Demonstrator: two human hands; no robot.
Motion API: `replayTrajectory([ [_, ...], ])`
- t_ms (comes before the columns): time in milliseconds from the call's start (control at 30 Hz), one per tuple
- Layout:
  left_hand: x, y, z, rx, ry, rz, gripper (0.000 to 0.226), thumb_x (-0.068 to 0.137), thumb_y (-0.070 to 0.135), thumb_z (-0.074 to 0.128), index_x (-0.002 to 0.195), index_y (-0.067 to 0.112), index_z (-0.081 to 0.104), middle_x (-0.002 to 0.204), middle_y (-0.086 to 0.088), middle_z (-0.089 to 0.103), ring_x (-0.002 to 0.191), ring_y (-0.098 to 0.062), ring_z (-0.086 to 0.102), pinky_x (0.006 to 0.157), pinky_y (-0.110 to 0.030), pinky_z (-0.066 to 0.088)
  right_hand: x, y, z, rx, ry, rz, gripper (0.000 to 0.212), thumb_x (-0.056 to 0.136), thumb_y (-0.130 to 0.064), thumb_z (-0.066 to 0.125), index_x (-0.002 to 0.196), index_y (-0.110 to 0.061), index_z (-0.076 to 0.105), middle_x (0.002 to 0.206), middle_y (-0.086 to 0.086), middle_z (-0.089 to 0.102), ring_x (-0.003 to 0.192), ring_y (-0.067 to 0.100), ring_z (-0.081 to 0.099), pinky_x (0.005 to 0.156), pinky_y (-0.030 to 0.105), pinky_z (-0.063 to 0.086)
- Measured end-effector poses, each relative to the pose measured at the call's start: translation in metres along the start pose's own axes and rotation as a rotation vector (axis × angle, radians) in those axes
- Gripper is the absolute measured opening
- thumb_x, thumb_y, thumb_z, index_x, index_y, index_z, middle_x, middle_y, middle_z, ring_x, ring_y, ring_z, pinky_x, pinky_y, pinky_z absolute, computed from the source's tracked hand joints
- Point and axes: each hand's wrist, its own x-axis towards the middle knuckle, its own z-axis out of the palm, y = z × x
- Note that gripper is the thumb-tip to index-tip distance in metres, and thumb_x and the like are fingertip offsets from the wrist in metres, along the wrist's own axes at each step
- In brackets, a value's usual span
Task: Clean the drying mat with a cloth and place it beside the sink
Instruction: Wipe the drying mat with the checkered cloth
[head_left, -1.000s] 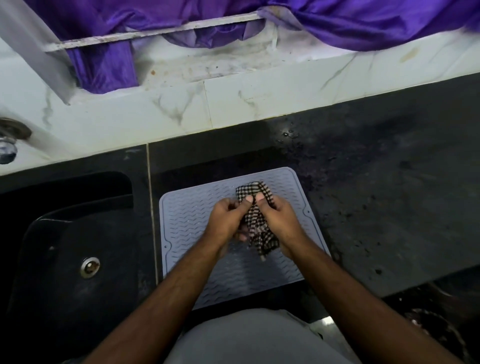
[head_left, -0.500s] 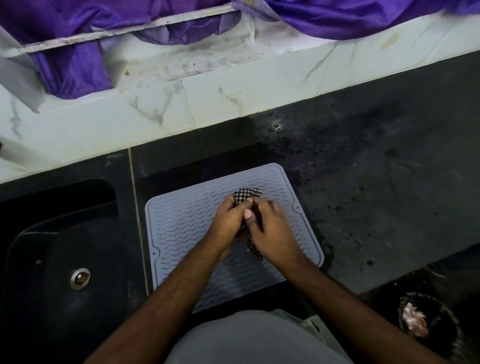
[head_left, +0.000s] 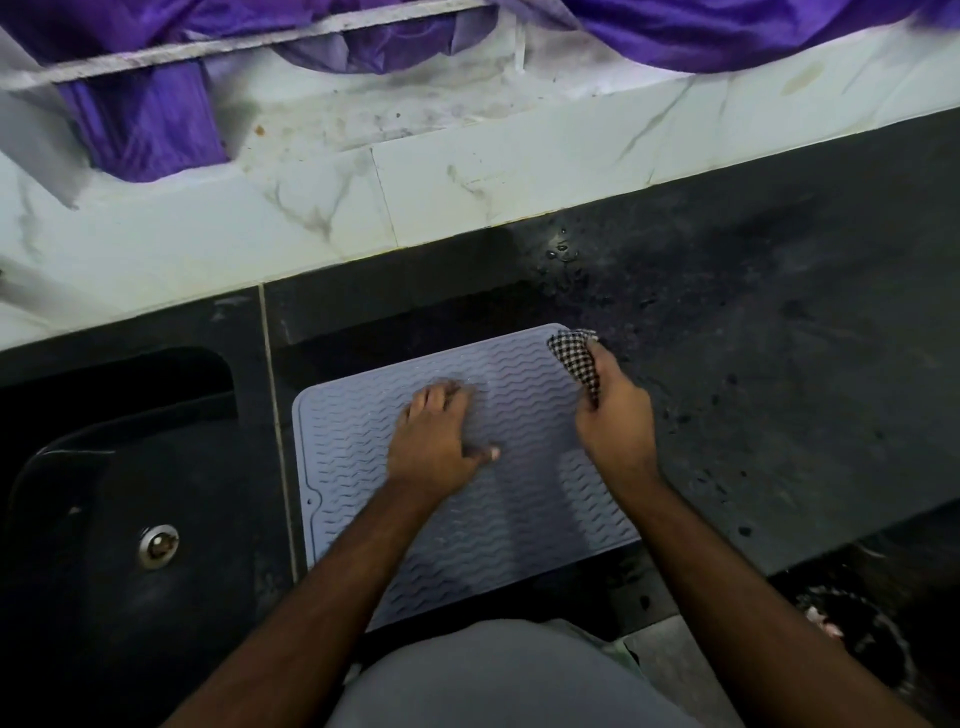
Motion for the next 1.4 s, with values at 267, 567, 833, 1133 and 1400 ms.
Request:
replayTrajectory([
  [267, 0.001, -0.031, 0.025, 0.057, -0.064, -0.085, 0.142, 0.053, 0.104, 0.043, 0.162, 0.03, -0.008, 0.17, 0.006, -0.015, 0.156, -0.017, -0.014, 0.126, -0.051, -0.006, -0.011, -0.006, 0.047, -0.521, -0.169, -0.137, 0.054, 0.093, -0.01, 0.047, 0.147, -0.009, 0.041, 0.142, 0.015, 0.055, 0.133, 0.029, 0.049, 0.117, 0.04, 0.031],
  [567, 0.003, -0.032, 0.024, 0.014, -0.024, -0.071, 0.123, 0.067, 0.079, 0.063, 0.162, 0.031, 0.003, 0.171, 0.008, -0.008, 0.157, -0.016, -0.008, 0.126, -0.05, -0.004, -0.038, -0.052, 0.074, -0.325, -0.365, -0.35, 0.042, 0.086, -0.008, 0.06, 0.128, -0.016, 0.058, 0.122, 0.009, 0.068, 0.112, 0.027, 0.063, 0.101, 0.037, 0.048],
  [833, 0.002, -0.058, -0.001, -0.106, -0.162, 0.045, 0.134, 0.065, 0.076, 0.076, 0.163, 0.028, -0.002, 0.171, 0.005, -0.002, 0.157, -0.014, 0.0, 0.126, -0.041, 0.005, 0.006, -0.031, 0.025, 0.046, 0.03, -0.083, 0.047, 0.094, -0.013, 0.059, 0.14, -0.024, 0.055, 0.124, 0.002, 0.07, 0.108, 0.021, 0.067, 0.093, 0.023, 0.047],
  [1133, 0.001, -0.055, -0.005, -0.149, -0.165, -0.041, 0.156, 0.051, 0.078, 0.081, 0.157, 0.032, -0.023, 0.171, 0.001, -0.002, 0.156, -0.017, 0.008, 0.122, -0.034, 0.009, -0.016, -0.037, 0.101, -0.476, -0.14, -0.171, 0.06, 0.099, -0.017, 0.046, 0.156, -0.014, 0.028, 0.161, 0.013, 0.033, 0.149, 0.025, 0.028, 0.124, 0.034, 0.012],
  [1400, -0.002, -0.052, -0.008, -0.242, -0.07, -0.046, 0.166, 0.046, 0.054, 0.093, 0.151, 0.038, -0.034, 0.162, -0.011, 0.035, 0.144, -0.029, 0.04, 0.115, -0.046, 0.039, -0.027, -0.069, 0.102, 0.012, -0.361, -0.313, 0.047, 0.09, -0.005, 0.058, 0.136, -0.015, 0.058, 0.132, 0.008, 0.065, 0.121, 0.024, 0.059, 0.108, 0.033, 0.042],
])
